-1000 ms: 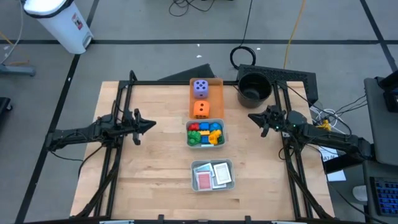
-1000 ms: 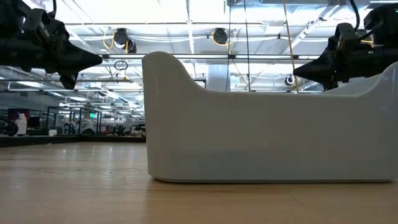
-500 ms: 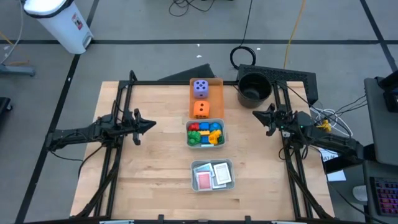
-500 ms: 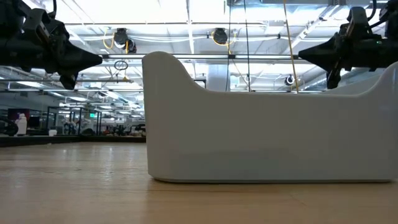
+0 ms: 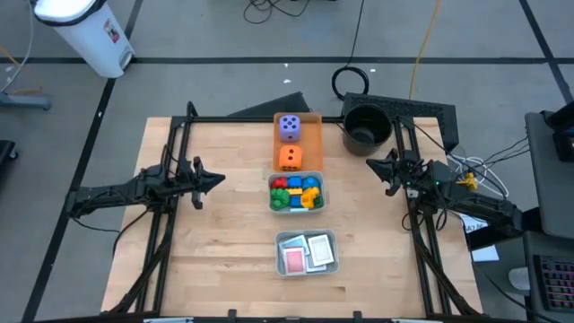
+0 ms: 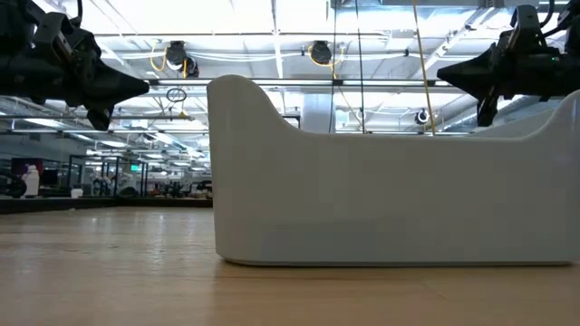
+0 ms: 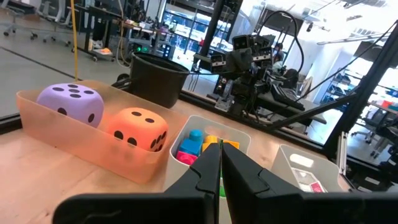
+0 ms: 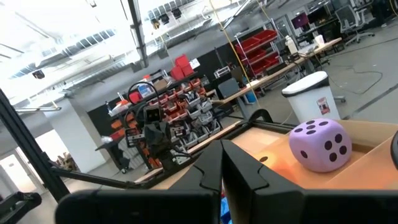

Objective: Pick & Place Toys
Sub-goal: Return to Home Position

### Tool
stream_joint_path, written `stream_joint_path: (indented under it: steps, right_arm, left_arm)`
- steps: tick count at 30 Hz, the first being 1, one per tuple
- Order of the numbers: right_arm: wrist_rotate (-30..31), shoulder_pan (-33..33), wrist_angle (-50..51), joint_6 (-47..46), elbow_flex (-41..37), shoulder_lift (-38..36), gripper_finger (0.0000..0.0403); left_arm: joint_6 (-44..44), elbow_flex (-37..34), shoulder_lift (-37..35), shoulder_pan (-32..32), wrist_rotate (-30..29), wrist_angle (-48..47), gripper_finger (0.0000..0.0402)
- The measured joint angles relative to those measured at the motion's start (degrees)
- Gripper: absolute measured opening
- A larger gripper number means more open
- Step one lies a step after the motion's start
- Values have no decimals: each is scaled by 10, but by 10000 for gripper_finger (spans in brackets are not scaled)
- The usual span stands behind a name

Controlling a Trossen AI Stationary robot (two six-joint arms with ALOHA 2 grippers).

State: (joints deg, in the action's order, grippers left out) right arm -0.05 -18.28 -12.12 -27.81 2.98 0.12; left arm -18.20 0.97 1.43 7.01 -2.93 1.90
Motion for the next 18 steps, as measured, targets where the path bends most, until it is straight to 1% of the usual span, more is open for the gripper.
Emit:
stream_joint_path:
  steps: [18]
  right_arm:
    - [0,0,0,0,0,5,4]
  left_arm:
    - [0,0,0,0,0,0,19]
